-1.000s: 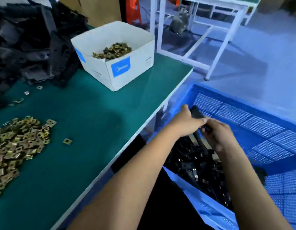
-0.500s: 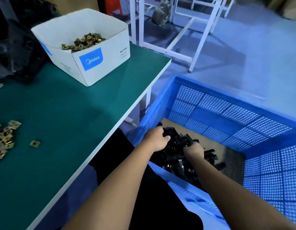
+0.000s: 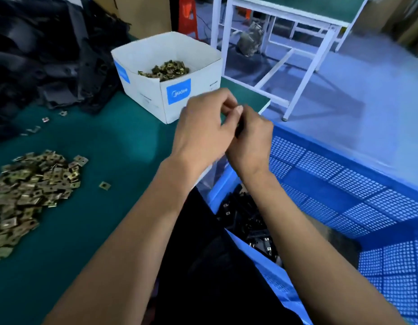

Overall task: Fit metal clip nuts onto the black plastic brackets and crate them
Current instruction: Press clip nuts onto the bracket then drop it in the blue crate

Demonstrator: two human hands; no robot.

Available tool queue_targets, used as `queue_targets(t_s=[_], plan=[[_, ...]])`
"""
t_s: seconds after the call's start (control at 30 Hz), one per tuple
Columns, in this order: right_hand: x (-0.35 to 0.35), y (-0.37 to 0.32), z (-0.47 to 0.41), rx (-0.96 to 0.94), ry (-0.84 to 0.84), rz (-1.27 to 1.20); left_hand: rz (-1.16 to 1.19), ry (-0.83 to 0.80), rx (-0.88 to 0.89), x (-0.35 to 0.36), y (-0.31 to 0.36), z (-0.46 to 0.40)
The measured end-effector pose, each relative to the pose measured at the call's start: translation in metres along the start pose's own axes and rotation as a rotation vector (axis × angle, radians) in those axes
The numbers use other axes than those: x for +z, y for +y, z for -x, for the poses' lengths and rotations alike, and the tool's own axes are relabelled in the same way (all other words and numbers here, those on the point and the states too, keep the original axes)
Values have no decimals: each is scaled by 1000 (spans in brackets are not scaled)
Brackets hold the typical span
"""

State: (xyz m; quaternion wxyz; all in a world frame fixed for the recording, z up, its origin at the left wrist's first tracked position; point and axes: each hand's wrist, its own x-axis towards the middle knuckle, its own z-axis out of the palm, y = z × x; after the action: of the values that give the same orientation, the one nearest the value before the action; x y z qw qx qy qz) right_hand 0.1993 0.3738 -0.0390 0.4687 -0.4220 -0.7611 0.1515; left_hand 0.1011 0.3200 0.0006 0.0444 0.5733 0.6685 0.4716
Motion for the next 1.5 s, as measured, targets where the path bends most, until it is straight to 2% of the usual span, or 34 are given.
queue_targets(t_s=[0.1,0.2,0.37,0.47,0.53,0.6,0.73,0.8,0.9,1.07,1.2,1.33,1.43,1.5], plan=[[30,-67,5,-191,-150,-94,-72,242,-42,-64,-26,9],[72,-126,14,-275,-382,-122,-229,380,-120,-122,-62,32],[149,-221,56,-460,-736,-20,-512,620,-359,-218,-125,104],[187,-265,83,-563,-886,-7,-709,797,-508,-276,-159,157],[205,-287,96,-638,-941,2,-832,854,-665,-309,-175,187],[217,-302,108,-710,-992,-6,-893,818,-800,-333,-188,206],[224,-307,118,-857,-1000,-49,-848,647,-913,-344,-204,212],[223,-301,112,-885,-1011,-94,-846,627,-947,-341,-207,205],[219,-294,109,-872,-1021,-149,-831,674,-998,-342,-206,204],[215,-293,111,-768,-1007,-206,-737,703,-859,-341,-212,211],[214,-294,114,-780,-1029,-165,-630,839,-839,-340,-210,212],[218,-291,118,-709,-1000,-221,-541,830,-838,-340,-207,214],[221,-288,117,-621,-929,-341,-392,872,-801,-337,-200,212],[221,-288,113,-505,-889,-486,-156,919,-787,-332,-195,207]])
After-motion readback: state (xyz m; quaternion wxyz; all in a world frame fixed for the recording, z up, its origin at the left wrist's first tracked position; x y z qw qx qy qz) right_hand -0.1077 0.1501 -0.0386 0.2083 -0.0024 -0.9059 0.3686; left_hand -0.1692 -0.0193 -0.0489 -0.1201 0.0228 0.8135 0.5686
